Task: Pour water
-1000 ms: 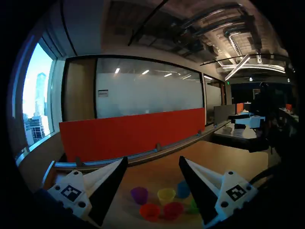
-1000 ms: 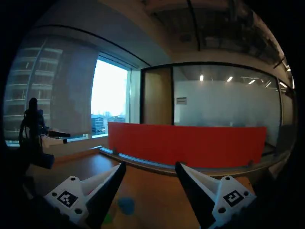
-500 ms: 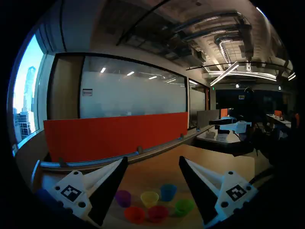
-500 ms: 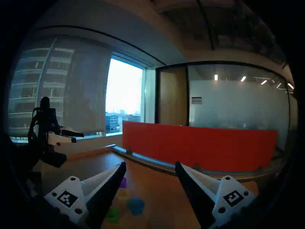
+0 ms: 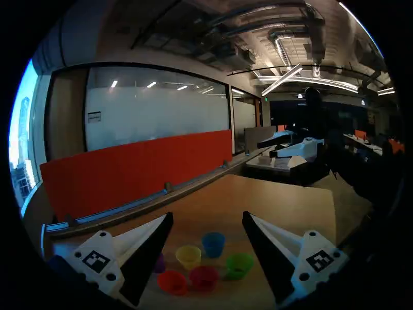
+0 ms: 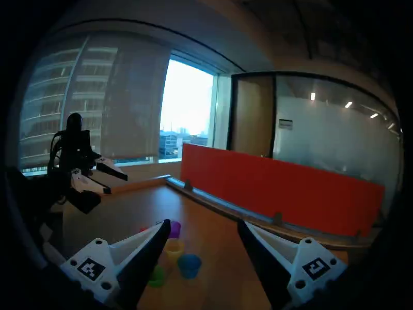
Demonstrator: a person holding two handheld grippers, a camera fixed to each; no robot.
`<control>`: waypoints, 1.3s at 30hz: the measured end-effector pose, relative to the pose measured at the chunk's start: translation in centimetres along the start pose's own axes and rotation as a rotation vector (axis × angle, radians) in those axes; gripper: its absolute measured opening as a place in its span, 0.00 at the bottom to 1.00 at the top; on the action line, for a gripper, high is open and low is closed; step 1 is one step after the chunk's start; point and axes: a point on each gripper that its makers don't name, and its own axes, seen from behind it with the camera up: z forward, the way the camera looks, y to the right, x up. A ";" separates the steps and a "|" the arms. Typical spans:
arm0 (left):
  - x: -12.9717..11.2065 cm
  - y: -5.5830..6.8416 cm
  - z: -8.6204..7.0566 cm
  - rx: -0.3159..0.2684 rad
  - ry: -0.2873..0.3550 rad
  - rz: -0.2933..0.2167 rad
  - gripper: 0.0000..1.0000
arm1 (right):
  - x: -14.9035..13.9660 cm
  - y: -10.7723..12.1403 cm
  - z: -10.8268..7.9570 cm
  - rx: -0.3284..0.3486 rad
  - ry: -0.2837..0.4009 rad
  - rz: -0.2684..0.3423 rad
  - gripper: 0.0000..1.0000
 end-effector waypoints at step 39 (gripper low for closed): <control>-15.5 6.7 5.5 -0.167 -0.267 0.073 1.00 | -4.6 -0.1 1.4 0.030 -0.144 -0.073 1.00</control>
